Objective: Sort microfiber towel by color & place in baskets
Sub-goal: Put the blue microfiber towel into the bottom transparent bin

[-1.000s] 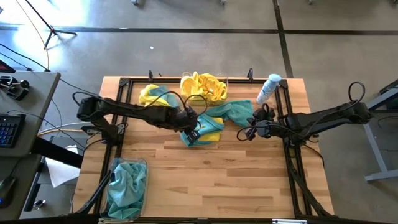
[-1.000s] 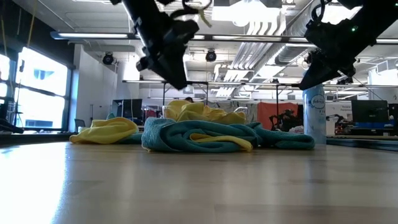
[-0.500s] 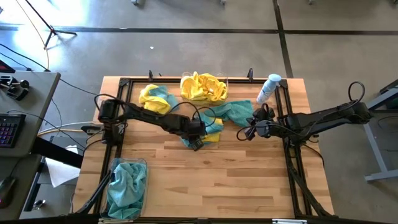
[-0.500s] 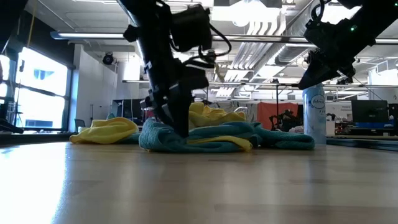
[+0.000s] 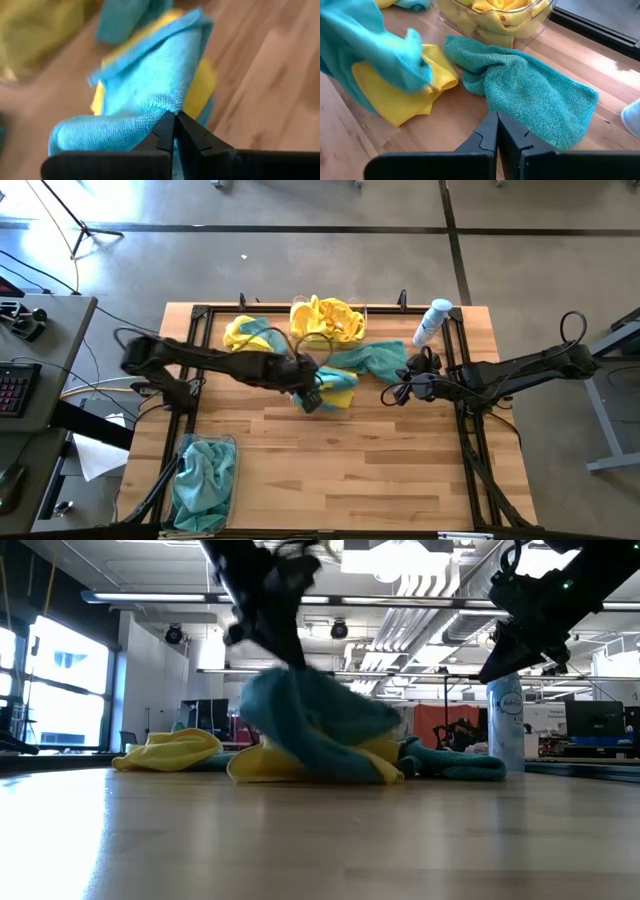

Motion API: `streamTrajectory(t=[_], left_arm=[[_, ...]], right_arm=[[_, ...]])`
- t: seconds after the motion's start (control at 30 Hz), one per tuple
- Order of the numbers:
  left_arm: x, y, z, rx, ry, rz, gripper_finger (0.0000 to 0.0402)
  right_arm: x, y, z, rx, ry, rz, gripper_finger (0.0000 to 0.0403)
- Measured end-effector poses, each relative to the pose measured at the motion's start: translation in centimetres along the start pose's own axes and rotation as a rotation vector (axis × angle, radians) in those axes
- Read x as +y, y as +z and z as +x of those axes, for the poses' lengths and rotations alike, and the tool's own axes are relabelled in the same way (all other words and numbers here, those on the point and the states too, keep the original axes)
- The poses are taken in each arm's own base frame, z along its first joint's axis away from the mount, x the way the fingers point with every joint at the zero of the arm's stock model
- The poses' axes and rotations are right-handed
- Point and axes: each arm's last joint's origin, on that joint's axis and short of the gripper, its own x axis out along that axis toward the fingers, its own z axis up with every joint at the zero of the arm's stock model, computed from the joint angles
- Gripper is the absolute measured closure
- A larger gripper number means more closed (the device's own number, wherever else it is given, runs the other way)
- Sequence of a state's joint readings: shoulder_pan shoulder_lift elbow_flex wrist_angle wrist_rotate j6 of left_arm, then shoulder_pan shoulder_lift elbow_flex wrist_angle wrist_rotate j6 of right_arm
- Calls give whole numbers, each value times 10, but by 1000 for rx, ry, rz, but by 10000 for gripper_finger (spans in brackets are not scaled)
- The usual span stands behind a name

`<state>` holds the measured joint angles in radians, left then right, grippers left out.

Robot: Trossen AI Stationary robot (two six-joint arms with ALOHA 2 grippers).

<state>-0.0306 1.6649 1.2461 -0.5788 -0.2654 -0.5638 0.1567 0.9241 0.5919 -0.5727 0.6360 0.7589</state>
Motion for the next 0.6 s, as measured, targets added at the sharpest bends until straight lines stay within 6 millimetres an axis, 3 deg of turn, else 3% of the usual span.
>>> streamTrajectory(t=[0.37, 0.6], left_arm=[[11, 9, -110, -321, -67, 4, 401], [23, 2, -166, -446, -161, 12, 401]], right_arm=[[5, 5, 0, -45, 43, 45, 403], [8, 9, -1, -71, 74, 49, 403]])
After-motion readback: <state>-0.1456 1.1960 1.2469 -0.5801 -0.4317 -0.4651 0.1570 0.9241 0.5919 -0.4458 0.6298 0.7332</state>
